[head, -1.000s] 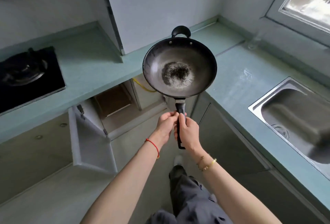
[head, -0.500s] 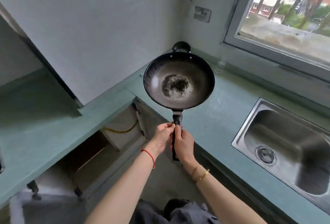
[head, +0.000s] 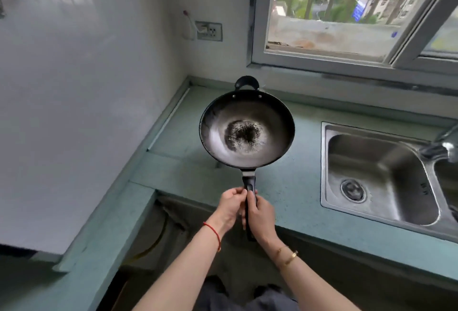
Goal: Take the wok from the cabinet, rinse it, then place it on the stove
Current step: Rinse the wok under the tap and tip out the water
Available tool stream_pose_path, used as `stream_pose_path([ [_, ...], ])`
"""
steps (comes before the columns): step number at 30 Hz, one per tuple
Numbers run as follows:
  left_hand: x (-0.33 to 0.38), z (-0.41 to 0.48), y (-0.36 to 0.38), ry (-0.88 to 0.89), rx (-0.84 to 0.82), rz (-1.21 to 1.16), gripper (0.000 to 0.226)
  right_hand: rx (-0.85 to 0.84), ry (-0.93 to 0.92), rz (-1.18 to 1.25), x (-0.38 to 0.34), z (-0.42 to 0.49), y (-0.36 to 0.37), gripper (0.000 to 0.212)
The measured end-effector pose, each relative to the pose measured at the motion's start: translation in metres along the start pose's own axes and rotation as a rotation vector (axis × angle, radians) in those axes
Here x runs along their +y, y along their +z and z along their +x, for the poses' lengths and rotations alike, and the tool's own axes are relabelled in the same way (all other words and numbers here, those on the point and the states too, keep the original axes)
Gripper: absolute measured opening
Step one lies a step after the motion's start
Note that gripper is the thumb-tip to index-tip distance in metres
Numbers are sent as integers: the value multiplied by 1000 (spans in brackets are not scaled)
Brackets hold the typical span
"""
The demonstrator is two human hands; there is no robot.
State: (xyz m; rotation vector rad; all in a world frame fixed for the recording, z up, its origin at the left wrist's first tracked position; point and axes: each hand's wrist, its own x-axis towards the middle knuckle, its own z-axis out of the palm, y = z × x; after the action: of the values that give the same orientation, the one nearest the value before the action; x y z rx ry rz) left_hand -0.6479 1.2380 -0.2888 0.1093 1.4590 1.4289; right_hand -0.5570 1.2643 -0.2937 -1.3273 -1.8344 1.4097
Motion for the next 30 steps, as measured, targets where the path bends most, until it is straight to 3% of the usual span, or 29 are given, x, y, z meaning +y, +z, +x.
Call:
stream_pose_path([
  [6, 5, 33, -8, -96, -121, 62, 11, 121, 95, 24, 2, 13, 18, 45],
  [14, -4, 44, -3, -181, -159, 127, 12, 201, 224, 178, 15, 10, 24, 44],
  [22, -17, 49, 3, -225, -162, 231, 29, 197, 281, 211, 24, 10, 18, 46],
  [30, -20, 50, 5, -247, -158, 186, 13, 191, 341, 275, 28, 11, 18, 45],
])
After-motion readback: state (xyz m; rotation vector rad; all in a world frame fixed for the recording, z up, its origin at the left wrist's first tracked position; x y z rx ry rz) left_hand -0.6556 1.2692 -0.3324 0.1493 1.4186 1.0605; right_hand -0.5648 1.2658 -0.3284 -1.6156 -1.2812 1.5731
